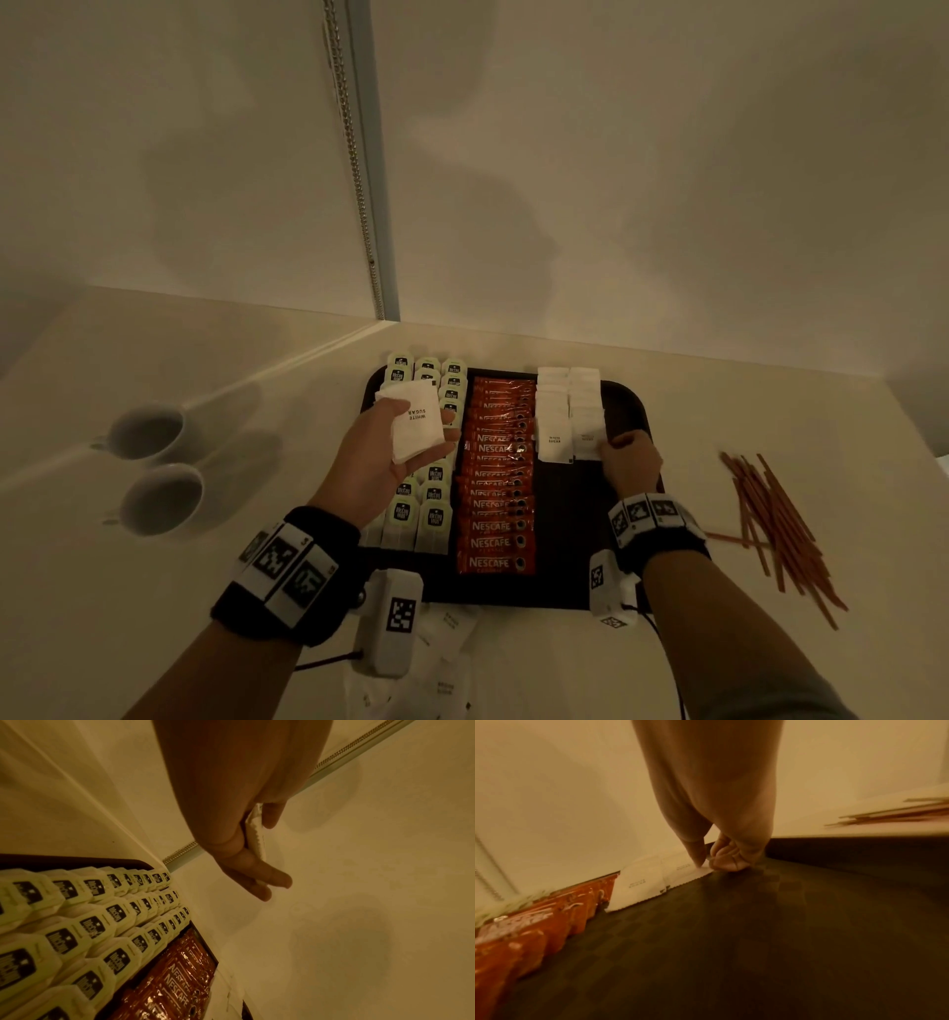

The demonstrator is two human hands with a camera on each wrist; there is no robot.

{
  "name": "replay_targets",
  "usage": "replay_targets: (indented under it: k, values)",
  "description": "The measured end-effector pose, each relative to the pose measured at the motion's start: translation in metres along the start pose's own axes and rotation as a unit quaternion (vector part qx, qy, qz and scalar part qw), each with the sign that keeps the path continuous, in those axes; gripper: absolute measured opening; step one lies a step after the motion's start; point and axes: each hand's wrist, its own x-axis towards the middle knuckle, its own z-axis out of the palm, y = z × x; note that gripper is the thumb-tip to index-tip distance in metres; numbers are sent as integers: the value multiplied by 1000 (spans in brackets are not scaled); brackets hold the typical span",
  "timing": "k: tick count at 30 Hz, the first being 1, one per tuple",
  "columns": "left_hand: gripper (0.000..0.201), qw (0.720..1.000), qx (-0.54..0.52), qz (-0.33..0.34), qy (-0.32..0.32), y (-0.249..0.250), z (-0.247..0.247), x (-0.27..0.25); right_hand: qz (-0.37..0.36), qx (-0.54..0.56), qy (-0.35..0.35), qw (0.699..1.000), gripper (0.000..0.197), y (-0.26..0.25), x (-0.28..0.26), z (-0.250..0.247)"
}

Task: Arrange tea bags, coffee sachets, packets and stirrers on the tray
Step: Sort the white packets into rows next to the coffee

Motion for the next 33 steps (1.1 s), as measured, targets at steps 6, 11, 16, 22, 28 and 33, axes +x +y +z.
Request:
replay_targets:
  k: [6, 11, 16, 22, 28, 33]
  values:
    - [15, 996, 84, 26, -9, 2, 8, -1, -207, 150, -161, 953, 19, -86, -62, -20]
    - [13, 973, 209, 92, -7, 2, 16, -4, -338, 160, -277, 885, 14, -138, -105, -27]
    - [31, 967, 205, 151, 13, 6, 15, -6, -281, 270, -293, 873, 8, -147, -113, -29]
    - [29, 963, 185, 189, 44, 8, 14, -7, -151, 350, -387, 839, 9, -129, -130, -24]
    - [14, 945, 238, 216, 54, 13, 12, -7, -173, 289, -356, 872, 16, -115, -141, -20]
    - [18, 939, 273, 203, 43, 11, 12, -7, -172, 322, -333, 869, 11, -115, -142, -22]
